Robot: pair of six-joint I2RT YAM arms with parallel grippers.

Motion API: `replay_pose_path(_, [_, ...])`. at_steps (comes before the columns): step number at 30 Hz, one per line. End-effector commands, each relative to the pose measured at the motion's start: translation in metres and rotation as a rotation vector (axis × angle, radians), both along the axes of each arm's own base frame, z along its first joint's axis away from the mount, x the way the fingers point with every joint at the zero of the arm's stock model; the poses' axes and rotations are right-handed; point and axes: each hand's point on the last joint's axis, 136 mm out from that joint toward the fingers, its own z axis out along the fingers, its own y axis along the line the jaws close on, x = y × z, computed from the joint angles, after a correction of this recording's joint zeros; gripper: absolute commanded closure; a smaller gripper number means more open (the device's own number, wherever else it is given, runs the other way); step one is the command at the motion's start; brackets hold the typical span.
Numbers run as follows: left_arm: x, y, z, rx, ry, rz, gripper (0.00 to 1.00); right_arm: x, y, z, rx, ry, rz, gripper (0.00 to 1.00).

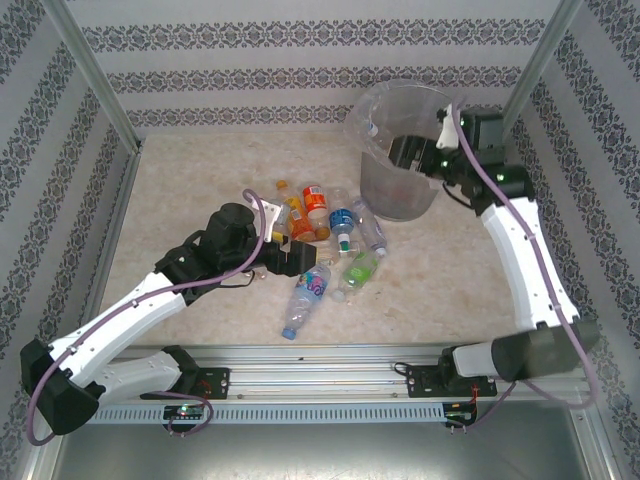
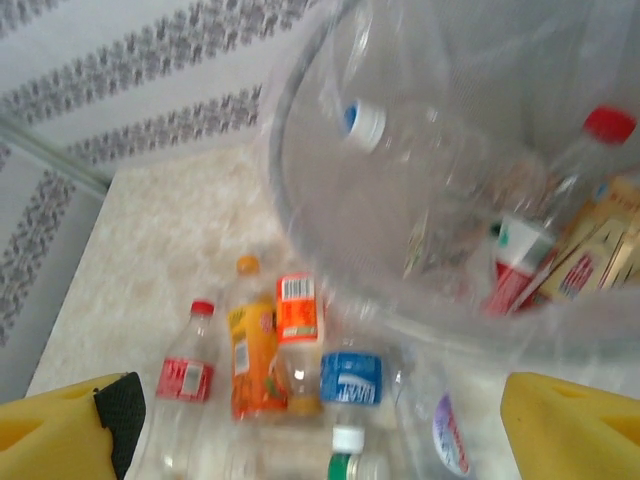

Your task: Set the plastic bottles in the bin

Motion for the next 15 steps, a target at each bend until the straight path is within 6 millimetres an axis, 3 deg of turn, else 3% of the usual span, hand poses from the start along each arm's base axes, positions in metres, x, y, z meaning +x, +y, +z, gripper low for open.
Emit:
replay_pose_path(1, [-0.008, -0.008, -0.005, 0.003, -0.006, -0.063, 0.0, -0.033, 0.005, -0.025, -0.003, 0.08, -0.013, 0.08])
replay_pose_path(10, [-0.021, -0.017, 0.0, -0.057, -0.032, -0.156, 0.0, -0.098, 0.002, -0.108, -0.021, 0.349, -0.165, 0.07])
replay_pose_path(15, [-0.02, -0.016, 0.001, -0.061, -0.051, -0.152, 0.0, -0.116, 0.006, -0.137, -0.025, 0.437, -0.198, 0.07])
